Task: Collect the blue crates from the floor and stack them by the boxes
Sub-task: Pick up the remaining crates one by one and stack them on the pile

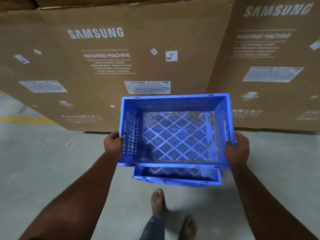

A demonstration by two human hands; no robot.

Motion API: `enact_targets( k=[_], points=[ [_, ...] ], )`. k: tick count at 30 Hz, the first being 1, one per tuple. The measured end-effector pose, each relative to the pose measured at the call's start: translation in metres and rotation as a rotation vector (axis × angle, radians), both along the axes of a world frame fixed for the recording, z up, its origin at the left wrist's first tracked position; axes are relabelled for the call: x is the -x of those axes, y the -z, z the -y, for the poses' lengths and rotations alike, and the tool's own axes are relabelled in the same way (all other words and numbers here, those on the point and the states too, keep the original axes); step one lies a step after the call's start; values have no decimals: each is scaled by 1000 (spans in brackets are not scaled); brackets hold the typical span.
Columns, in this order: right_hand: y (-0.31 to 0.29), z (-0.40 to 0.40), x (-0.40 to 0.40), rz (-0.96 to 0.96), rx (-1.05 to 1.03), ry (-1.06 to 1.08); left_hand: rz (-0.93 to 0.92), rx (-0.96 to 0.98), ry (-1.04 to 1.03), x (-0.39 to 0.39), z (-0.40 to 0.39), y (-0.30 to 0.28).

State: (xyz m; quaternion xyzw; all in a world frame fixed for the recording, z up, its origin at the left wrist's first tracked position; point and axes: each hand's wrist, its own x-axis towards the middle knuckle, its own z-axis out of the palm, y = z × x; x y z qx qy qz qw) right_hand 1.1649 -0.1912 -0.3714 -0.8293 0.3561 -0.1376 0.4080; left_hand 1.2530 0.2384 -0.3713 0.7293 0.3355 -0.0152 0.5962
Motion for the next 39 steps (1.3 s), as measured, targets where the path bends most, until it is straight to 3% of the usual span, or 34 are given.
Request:
enact_targets(
  k=[7, 13, 15, 17, 25, 39],
  points=[
    [54, 3, -42, -107, 53, -74, 59, -248, 95, -44, 5, 57],
    [62, 10, -50, -214, 132, -138, 40, -238, 123, -65, -3, 68],
    [59, 7, -37, -283, 225, -190, 21, -401, 236, -54, -8, 69],
    [54, -1, -23, -357, 181, -204, -28, -508, 391, -35, -11, 71],
    [51, 5, -42, -457, 105, -151, -138, -557, 470, -39, 0, 77],
    [48, 8, -19, -629, 217, -245, -198, -493, 548, -18, 2, 71]
  ],
)
